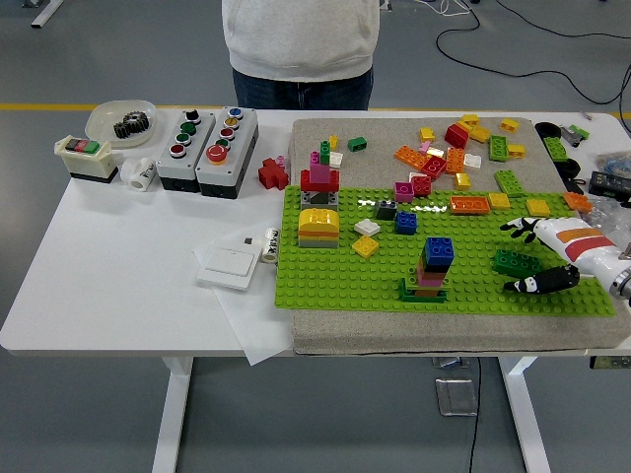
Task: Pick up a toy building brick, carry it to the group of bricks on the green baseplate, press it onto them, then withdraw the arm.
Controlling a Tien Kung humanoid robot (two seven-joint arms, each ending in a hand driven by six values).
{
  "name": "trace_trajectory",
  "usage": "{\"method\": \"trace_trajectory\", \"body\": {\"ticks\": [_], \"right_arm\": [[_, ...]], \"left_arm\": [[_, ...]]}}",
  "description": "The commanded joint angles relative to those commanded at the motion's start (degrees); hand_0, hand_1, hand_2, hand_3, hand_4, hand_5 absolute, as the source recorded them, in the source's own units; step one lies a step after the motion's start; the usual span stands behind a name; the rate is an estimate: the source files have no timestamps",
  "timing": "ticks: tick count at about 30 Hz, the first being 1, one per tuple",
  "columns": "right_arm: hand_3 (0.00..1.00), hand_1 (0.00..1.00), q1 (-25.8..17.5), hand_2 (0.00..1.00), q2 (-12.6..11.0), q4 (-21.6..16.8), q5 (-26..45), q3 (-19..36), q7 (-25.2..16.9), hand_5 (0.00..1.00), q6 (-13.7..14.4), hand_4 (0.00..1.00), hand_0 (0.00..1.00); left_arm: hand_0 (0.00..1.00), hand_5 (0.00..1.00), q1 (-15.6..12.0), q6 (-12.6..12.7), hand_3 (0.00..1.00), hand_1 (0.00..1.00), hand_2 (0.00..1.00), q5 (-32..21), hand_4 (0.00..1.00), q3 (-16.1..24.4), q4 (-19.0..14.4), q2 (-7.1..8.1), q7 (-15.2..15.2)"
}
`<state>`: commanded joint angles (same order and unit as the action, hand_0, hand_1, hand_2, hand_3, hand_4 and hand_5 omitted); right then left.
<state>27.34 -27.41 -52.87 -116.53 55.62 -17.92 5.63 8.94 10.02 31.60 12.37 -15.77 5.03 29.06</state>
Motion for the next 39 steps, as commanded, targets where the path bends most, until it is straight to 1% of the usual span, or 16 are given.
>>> {"method": "trace_trajectory", "body": {"ticks": [2, 3, 8, 9, 14, 15, 20, 21, 25, 26, 27, 32, 33, 38, 39], "right_arm": [[0.814, 0.632, 0.46, 0.722, 0.16, 0.74, 0.54, -0.6, 0.1, 0.421, 0.02, 0.998, 0.56], [0.796, 0.614, 0.65, 0.71, 0.21, 1.08, 0.79, -0.81, 0.12, 0.427, 0.15, 0.998, 0.529], [0.796, 0.614, 1.44, 0.71, 0.43, 2.61, 1.58, -1.62, 0.33, 0.427, 0.67, 0.998, 0.529], [0.769, 0.589, 1.59, 0.682, 0.46, 2.87, 1.74, -1.79, 0.45, 0.436, 0.93, 0.998, 0.502], [0.769, 0.589, 2.26, 0.682, 0.66, 3.71, 1.8, -2.59, 0.98, 0.436, 1.16, 0.998, 0.502], [0.658, 0.554, 2.45, 0.645, 0.75, 3.95, 1.66, -2.89, 1.1, 0.442, 1.02, 0.95, 0.455], [0.658, 0.554, 2.87, 0.645, 0.93, 4.67, 0.92, -3.55, 1.46, 0.442, 0.43, 0.95, 0.455], [0.625, 0.537, 2.91, 0.625, 0.94, 4.74, 0.86, -3.59, 1.49, 0.447, 0.38, 0.934, 0.437], [0.625, 0.537, 3.16, 0.625, 1.01, 5.11, 0.73, -3.91, 1.52, 0.447, 0.24, 0.934, 0.437], [0.625, 0.537, 3.21, 0.625, 1.02, 5.22, 0.77, -3.98, 1.45, 0.447, 0.46, 0.934, 0.437], [0.602, 0.524, 3.23, 0.601, 1.02, 5.27, 0.78, -4.03, 1.41, 0.445, 0.57, 0.913, 0.419], [0.602, 0.524, 3.37, 0.601, 1.05, 5.62, 0.44, -4.4, 0.93, 0.445, 1.35, 0.913, 0.419], [0.547, 0.452, 3.37, 0.54, 1.06, 5.67, 0.36, -4.43, 0.83, 0.457, 1.51, 0.861, 0.379], [0.547, 0.452, 3.25, 0.54, 1.15, 5.84, -0.15, -4.29, 0.21, 0.457, 2.1, 0.861, 0.379], [0.533, 0.414, 3.2, 0.513, 1.15, 5.86, -0.18, -4.24, 0.01, 0.463, 2.32, 0.839, 0.337]], "left_arm": [[0.398, 0.908, -0.01, -0.04, 0.782, 0.536, 0.64, 0.2, 0.79, 0.11, 0.01, -0.01, 0.08], [0.399, 0.91, -0.02, -0.05, 0.782, 0.535, 0.64, 0.2, 0.791, 0.11, 0.01, -0.01, 0.08], [0.399, 0.91, -0.11, -0.05, 0.782, 0.535, 0.64, 0.25, 0.791, 0.12, 0.0, 0.0, 0.11], [0.399, 0.91, -0.12, -0.03, 0.782, 0.536, 0.64, 0.27, 0.791, 0.13, 0.0, -0.01, 0.11], [0.399, 0.91, -0.2, -0.04, 0.782, 0.536, 0.64, 0.51, 0.791, 0.27, 0.0, 0.0, 0.17], [0.399, 0.909, -0.22, -0.06, 0.782, 0.536, 0.64, 0.65, 0.791, 0.36, 0.0, 0.0, 0.22], [0.399, 0.909, -0.31, -0.11, 0.782, 0.536, 0.64, 1.01, 0.791, 0.58, 0.0, 0.01, 0.34], [0.399, 0.907, -0.31, -0.12, 0.782, 0.535, 0.64, 1.03, 0.79, 0.59, 0.0, 0.01, 0.35], [0.399, 0.907, -0.33, -0.16, 0.782, 0.535, 0.64, 1.18, 0.79, 0.67, -0.01, 0.03, 0.39], [0.399, 0.907, -0.33, -0.16, 0.782, 0.535, 0.64, 1.2, 0.79, 0.67, -0.01, 0.04, 0.39], [0.399, 0.908, -0.33, -0.16, 0.782, 0.535, 0.641, 1.2, 0.79, 0.67, -0.01, 0.04, 0.39], [0.399, 0.908, -0.26, -0.21, 0.782, 0.535, 0.641, 1.13, 0.79, 0.59, -0.02, 0.05, 0.35], [0.399, 0.91, -0.24, -0.22, 0.783, 0.535, 0.64, 1.11, 0.791, 0.57, -0.02, 0.06, 0.34], [0.399, 0.91, -0.13, -0.2, 0.783, 0.535, 0.64, 0.89, 0.791, 0.42, -0.03, 0.05, 0.26], [0.399, 0.909, -0.1, -0.19, 0.782, 0.536, 0.639, 0.83, 0.791, 0.39, -0.03, 0.05, 0.24]]}}
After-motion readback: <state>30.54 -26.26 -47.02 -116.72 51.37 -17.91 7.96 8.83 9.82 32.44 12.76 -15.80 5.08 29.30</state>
